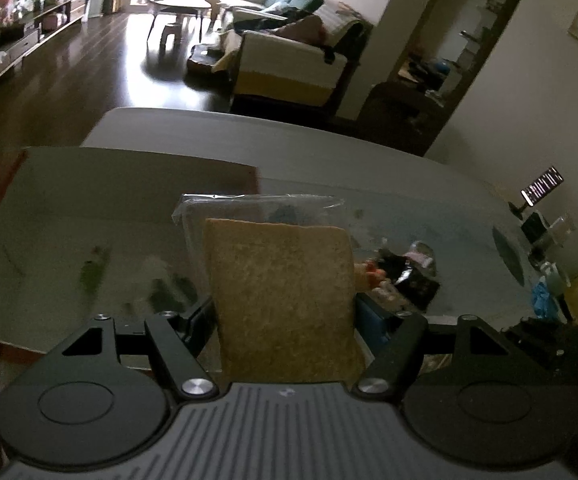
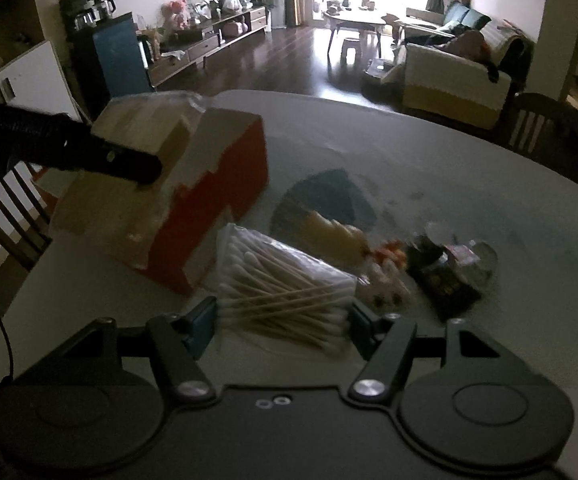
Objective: Organize objects
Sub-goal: 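Carry the bread and cotton swab bag over the cardboard box, then open both grippers to drop the bread and swabs into the box, then move both grippers back toward the remaining items on the table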
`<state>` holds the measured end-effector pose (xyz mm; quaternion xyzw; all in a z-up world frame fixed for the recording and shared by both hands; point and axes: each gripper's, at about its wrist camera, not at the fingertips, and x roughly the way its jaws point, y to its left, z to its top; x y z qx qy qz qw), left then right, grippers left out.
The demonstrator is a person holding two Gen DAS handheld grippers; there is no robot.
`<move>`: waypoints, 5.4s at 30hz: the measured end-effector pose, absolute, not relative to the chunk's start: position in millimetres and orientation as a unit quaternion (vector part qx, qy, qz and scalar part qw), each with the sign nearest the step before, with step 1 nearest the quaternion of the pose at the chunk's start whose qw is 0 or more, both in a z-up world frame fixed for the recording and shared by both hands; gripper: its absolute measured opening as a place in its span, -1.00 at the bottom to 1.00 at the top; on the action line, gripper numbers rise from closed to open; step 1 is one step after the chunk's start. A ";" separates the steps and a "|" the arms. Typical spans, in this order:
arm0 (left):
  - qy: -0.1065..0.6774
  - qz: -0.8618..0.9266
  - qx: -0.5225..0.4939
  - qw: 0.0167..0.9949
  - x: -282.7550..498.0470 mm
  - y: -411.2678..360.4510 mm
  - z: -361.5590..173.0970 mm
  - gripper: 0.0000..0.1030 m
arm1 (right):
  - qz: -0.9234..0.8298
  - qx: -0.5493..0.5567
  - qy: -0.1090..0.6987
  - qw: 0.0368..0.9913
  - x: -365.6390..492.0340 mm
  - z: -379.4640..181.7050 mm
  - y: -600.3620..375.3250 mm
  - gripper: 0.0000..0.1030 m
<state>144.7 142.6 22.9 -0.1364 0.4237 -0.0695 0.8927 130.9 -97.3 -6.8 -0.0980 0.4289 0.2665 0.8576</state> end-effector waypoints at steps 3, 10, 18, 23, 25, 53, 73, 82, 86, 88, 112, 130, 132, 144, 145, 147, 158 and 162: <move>0.424 -0.062 -0.132 0.894 139.8 164.6 24.8 0.41 | 0.270 -0.107 0.423 0.858 131.8 -2.5 -76.0 0.29; 0.425 -0.046 -0.126 0.895 138.3 211.4 26.2 0.41 | 0.280 -0.126 0.415 0.856 134.0 3.6 -28.0 0.29; 0.424 -0.021 -0.105 0.899 148.3 260.2 33.3 0.41 | 0.288 -0.141 0.398 0.859 147.9 10.3 23.0 0.29; 0.432 -0.010 -0.090 0.897 161.6 287.0 29.1 0.41 | 0.290 -0.152 0.395 0.859 161.4 8.1 51.0 0.29; 0.440 -0.006 -0.086 0.894 167.9 295.2 22.6 0.41 | 0.290 -0.160 0.393 0.858 167.2 5.6 62.3 0.29; 0.523 -0.034 0.003 0.851 231.9 278.4 -63.5 0.41 | 0.268 -0.264 0.431 0.820 243.0 -78.7 152.9 0.30; 0.568 -0.031 -0.019 0.822 242.1 281.9 -77.4 0.42 | 0.298 -0.284 0.420 0.809 235.3 -75.4 142.9 0.48; 0.529 -0.032 -0.031 0.848 217.6 280.7 -45.1 0.45 | 0.315 -0.247 0.401 0.824 228.7 -42.9 118.4 0.55; 0.508 -0.029 -0.037 0.860 204.9 283.3 -27.7 0.45 | 0.322 -0.221 0.389 0.834 221.8 -24.2 101.0 0.56; 0.499 -0.032 -0.041 0.865 197.3 282.1 -20.5 0.45 | 0.326 -0.211 0.384 0.838 217.6 -15.6 91.8 0.56; 0.420 -0.072 -0.042 0.904 128.4 182.3 35.4 0.52 | 0.327 -0.108 0.360 0.867 150.1 29.8 -19.4 0.57; 0.433 -0.109 -0.036 0.894 116.4 59.2 -5.1 0.63 | 0.265 -0.089 0.413 0.867 122.4 -18.8 -138.5 0.62; 0.434 -0.110 -0.037 0.894 118.7 48.6 -10.2 0.67 | 0.255 -0.090 0.416 0.868 123.5 -22.9 -150.4 0.62; 0.427 -0.080 -0.028 0.900 155.6 4.0 -32.3 0.94 | 0.235 -0.098 0.424 0.869 146.0 -41.5 -199.1 0.62; 0.424 -0.077 -0.026 0.902 159.3 1.9 -33.3 0.96 | 0.234 -0.100 0.423 0.870 148.1 -43.1 -200.8 0.62; 0.421 -0.067 -0.018 0.904 168.2 -3.0 -35.2 0.98 | 0.232 -0.102 0.422 0.871 153.3 -45.6 -204.9 0.62; 0.442 -0.033 -0.004 0.897 221.7 -20.6 -64.5 0.98 | 0.213 -0.112 0.422 0.874 200.9 -63.6 -229.0 0.62; 0.450 -0.024 0.006 0.893 238.2 -27.5 -76.9 0.98 | 0.209 -0.115 0.424 0.874 217.5 -73.5 -231.7 0.62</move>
